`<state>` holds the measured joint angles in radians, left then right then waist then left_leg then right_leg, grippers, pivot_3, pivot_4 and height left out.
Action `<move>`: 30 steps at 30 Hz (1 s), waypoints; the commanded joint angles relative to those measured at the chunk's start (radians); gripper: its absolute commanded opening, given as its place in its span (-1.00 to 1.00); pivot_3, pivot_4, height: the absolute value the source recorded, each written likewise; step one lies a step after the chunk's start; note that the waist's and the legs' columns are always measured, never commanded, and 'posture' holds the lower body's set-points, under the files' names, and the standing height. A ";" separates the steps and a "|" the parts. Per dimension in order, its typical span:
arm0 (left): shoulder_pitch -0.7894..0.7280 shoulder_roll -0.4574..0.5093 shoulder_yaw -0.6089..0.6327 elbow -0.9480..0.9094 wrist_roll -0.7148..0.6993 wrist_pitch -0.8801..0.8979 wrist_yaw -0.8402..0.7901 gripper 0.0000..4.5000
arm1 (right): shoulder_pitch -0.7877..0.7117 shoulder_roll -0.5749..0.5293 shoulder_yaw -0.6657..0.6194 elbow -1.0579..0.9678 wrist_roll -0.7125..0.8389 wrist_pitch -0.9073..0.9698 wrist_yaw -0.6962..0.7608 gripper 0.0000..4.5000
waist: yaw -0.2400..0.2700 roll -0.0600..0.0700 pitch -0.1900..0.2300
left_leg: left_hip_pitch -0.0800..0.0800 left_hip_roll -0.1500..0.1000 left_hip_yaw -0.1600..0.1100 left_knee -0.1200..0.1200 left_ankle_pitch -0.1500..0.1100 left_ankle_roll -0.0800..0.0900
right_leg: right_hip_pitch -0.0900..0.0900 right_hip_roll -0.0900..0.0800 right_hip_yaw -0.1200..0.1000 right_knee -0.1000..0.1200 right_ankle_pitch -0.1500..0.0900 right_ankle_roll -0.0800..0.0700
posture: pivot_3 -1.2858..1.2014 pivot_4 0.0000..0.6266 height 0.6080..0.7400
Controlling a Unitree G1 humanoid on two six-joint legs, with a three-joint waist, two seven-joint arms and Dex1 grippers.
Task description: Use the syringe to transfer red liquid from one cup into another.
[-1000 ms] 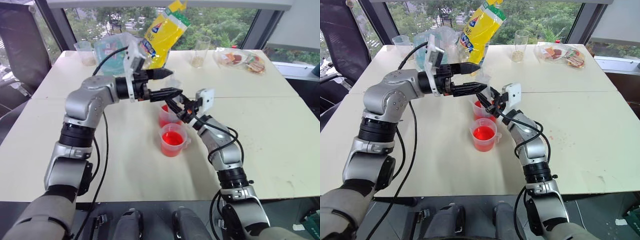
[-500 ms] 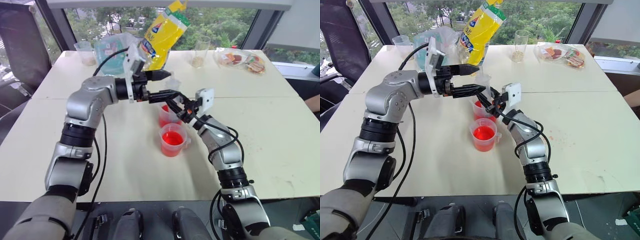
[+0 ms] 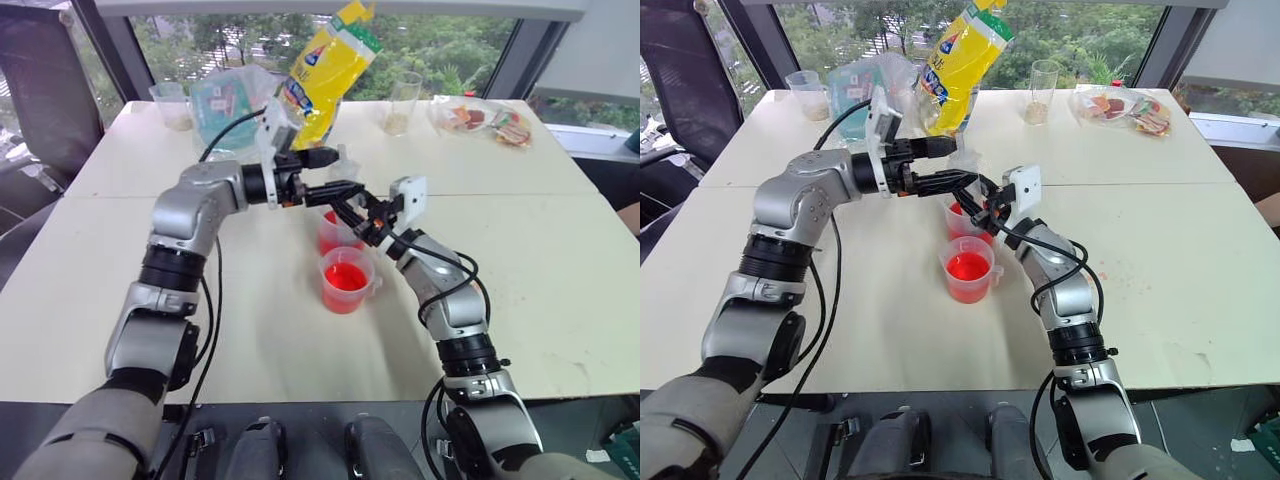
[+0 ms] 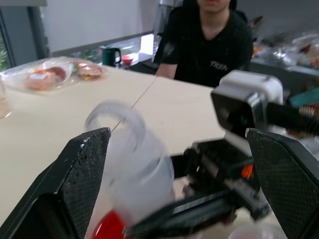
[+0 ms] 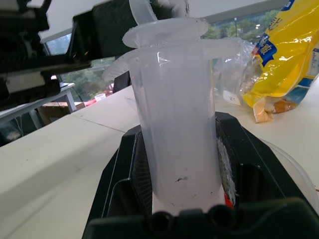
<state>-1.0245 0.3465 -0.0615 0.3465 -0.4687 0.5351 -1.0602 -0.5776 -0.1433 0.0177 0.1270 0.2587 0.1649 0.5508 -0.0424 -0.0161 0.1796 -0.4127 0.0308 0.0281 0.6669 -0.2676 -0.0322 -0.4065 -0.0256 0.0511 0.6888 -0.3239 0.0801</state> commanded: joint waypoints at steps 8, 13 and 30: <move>-0.065 -0.042 0.056 0.049 -0.013 -0.025 0.012 -0.88 | 0.001 -0.014 0.013 -0.050 0.009 0.004 0.021 -0.39 | 0.000 0.000 0.000 | 0.000 0.000 0.000 0.000 0.000 0.000 | 0.000 0.000 0.000 0.000 0.000 0.000 | 0.03 -0.52 1.00; -0.090 -0.040 0.085 0.044 -0.022 -0.023 0.031 -0.96 | -0.002 -0.028 0.019 -0.050 0.009 0.028 0.031 -0.39 | 0.001 0.000 0.000 | 0.000 0.000 0.000 0.000 0.000 0.000 | 0.000 0.000 0.000 0.000 0.000 0.000 | 0.03 -0.52 1.00; -0.153 0.019 0.132 0.051 -0.027 -0.050 0.040 -0.96 | 0.012 -0.047 0.047 -0.036 0.020 0.096 0.078 -0.39 | 0.000 0.000 0.000 | 0.000 0.000 0.000 0.000 0.000 0.000 | 0.000 0.000 0.000 0.000 0.000 0.000 | 0.03 -0.52 1.00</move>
<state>-1.0941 0.3371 -0.0045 0.4317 -0.4798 0.5420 -1.0392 -0.5978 -0.1857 0.0276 0.0835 0.2806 0.2306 0.5996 -0.0426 -0.0161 0.1796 -0.4127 0.0308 0.0282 0.6668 -0.2676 -0.0323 -0.4067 -0.0256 0.0511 0.6889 -0.3239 0.0801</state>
